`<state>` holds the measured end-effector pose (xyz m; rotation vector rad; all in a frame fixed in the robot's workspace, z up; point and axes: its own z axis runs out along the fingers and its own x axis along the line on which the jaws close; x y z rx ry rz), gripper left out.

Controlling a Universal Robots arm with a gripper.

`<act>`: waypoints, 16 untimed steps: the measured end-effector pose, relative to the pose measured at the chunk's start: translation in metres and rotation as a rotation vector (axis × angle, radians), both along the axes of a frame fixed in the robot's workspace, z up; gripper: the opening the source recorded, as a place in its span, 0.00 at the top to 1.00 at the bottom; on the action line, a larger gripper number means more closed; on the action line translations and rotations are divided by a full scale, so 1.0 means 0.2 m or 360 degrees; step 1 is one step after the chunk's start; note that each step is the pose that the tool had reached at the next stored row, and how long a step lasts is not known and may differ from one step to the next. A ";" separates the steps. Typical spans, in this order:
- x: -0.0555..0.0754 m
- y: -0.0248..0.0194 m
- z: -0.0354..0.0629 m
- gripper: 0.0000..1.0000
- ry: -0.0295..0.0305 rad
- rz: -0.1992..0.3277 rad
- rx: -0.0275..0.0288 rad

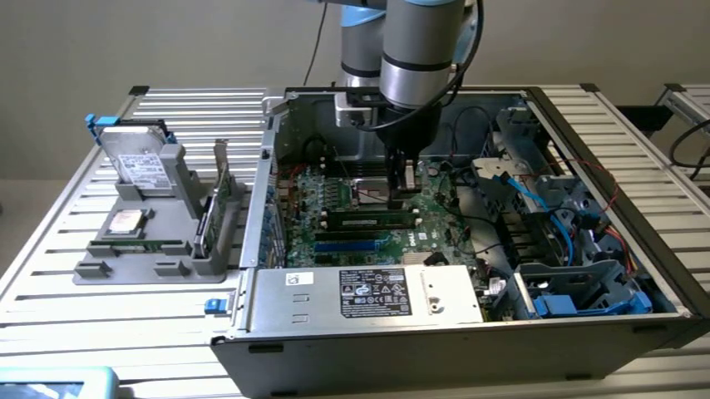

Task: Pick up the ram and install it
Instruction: 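Press down the ram until it locks into place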

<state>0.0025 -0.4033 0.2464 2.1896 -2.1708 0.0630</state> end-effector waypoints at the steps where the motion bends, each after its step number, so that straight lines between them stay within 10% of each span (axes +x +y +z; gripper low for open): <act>1: 0.01 0.001 -0.001 0.89 -0.00017 0.0000 -0.00059; 5: 0.01 0.004 -0.008 0.89 -0.00110 -0.0005 -0.00286; 16: 0.01 0.009 -0.041 0.89 -0.00221 -0.0049 -0.00211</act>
